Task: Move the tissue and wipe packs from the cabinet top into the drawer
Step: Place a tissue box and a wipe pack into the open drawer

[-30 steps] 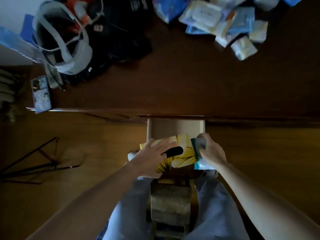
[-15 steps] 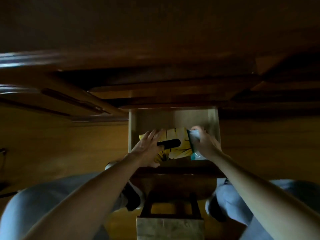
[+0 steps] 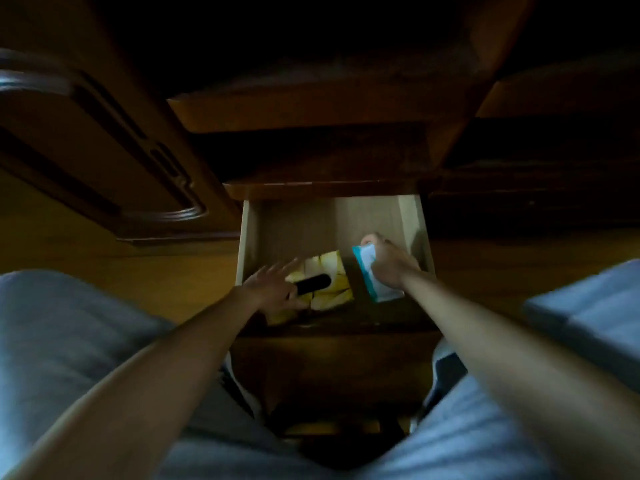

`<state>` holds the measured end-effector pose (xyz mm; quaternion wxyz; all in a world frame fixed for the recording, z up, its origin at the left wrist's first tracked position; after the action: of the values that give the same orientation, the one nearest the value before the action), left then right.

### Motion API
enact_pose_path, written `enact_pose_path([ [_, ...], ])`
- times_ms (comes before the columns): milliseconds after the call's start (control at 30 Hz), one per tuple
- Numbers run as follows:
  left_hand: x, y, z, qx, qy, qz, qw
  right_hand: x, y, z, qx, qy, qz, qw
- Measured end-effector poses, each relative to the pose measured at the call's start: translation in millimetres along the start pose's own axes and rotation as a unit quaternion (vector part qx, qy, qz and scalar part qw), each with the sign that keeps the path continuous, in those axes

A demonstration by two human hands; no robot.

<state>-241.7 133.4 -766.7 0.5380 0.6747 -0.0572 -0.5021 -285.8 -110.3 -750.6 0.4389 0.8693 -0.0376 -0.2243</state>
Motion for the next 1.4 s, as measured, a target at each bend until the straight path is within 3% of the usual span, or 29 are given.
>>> enact_pose_path([
  [67, -16.1, -8.4, -1.7, -0.047, 0.008, -0.004, 0.999, -17.4, 0.2, -6.5, -0.028, 0.012, -0.019, 0.999],
  [167, -16.4, 7.2, -12.9, -0.075, 0.027, 0.014, 0.997, -10.6, 27.2, -21.3, -0.035, 0.015, 0.040, 0.998],
  [300, -23.0, -9.4, -7.2, -0.007, -0.002, -0.009, 1.000, -15.4, 24.7, -24.8, -0.008, -0.024, 0.056, 0.998],
  [467, -22.0, 2.0, -12.6, 0.031, 0.002, 0.036, 0.999, -10.9, 9.2, -11.4, 0.047, 0.013, 0.037, 0.998],
  [633, -14.3, 10.1, -3.0, 0.020, 0.002, 0.151, 0.988, -10.7, -5.1, 35.4, 0.078, -0.060, 0.058, 0.993],
  [733, -5.3, 7.6, -5.6, -0.079, 0.051, 0.173, 0.980, -2.5, -12.8, 50.1, 0.124, -0.133, 0.081, 0.980],
  [833, -0.8, 3.0, -20.5, -0.240, 0.125, 0.206, 0.940, 6.4, -17.5, 53.9, 0.164, -0.184, 0.091, 0.965],
  [933, -0.1, -9.2, -32.0, -0.320, 0.169, 0.237, 0.902, 14.5, -1.7, 42.3, 0.162, -0.188, 0.196, 0.949],
  [1033, -10.8, -1.6, -41.1, -0.192, 0.181, 0.330, 0.906, 20.7, 1.8, 8.9, 0.180, -0.138, 0.288, 0.930],
  [1100, -19.2, 2.5, -44.3, -0.104, 0.159, 0.391, 0.900, 27.8, -10.8, -15.5, 0.214, -0.120, 0.278, 0.929],
  [1233, -28.9, -8.9, -57.4, -0.131, 0.144, 0.415, 0.889, 44.0, -53.0, -40.5, 0.369, -0.166, 0.168, 0.899],
  [1333, -37.5, -15.8, -67.4, -0.175, 0.175, 0.421, 0.873, 57.9, -84.3, -55.2, 0.335, -0.140, 0.084, 0.928],
  [1400, -39.5, -27.6, -77.1, -0.272, 0.231, 0.382, 0.852, 67.3, -103.5, -65.0, 0.289, -0.119, 0.043, 0.949],
])
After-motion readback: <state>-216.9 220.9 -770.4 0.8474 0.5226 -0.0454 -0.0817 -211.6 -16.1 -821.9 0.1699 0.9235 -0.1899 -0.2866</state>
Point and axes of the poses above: each hand's wrist, its own x-axis towards the middle knuckle, its own y-axis out of the back of the hand, z = x × y, the point moved 6 cm from there along x, towards the middle knuckle, and after that the axes turned 8 degrees about z, right-handed, at the moved point
